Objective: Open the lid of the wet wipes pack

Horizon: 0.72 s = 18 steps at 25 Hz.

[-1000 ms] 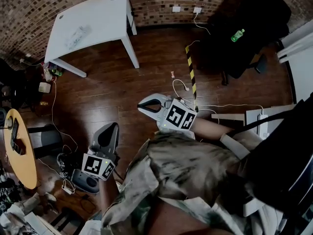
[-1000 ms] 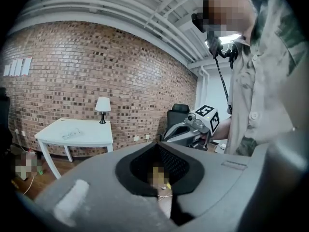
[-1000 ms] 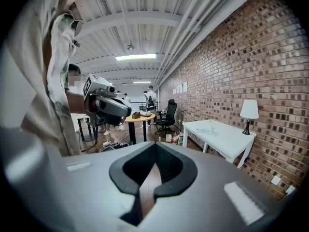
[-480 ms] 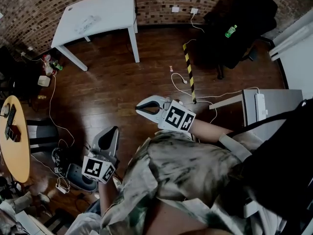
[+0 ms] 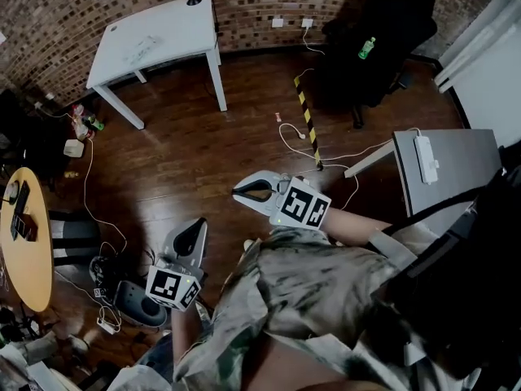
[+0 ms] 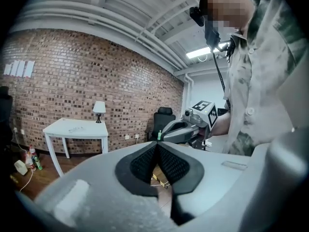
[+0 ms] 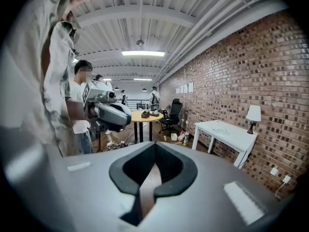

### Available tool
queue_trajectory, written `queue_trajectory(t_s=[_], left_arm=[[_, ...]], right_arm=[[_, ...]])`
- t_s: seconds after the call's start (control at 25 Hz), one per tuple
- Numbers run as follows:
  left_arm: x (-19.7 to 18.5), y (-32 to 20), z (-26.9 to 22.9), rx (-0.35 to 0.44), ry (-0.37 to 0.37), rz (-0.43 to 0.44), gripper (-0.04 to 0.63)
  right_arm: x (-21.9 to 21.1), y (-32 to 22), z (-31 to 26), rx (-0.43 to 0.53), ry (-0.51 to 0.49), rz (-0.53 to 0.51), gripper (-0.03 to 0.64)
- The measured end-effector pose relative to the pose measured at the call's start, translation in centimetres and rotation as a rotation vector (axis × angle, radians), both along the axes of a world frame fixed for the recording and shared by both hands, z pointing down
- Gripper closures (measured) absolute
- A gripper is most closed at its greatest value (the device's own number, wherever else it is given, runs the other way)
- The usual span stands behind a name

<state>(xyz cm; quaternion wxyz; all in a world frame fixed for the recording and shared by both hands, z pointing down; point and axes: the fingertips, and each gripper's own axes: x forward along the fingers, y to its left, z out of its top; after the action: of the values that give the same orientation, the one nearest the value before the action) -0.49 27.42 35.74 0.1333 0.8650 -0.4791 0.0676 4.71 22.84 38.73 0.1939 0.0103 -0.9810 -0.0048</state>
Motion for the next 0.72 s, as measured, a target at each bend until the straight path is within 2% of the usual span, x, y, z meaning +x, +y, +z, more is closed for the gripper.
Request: queue_trajectory(t_s=[0.28, 0.72], left_arm=[[4.5, 0.9, -1.7, 0.013, 0.006, -0.013, 0.594], [15.9, 1.1, -2.3, 0.021, 0.026, -0.039, 0.594]], right_arm=[[4.4, 1.7, -1.6, 0.006, -0.030, -0.021, 0.612], [15.2, 2.5, -1.5, -0.001, -0.057, -0.036, 0.611]])
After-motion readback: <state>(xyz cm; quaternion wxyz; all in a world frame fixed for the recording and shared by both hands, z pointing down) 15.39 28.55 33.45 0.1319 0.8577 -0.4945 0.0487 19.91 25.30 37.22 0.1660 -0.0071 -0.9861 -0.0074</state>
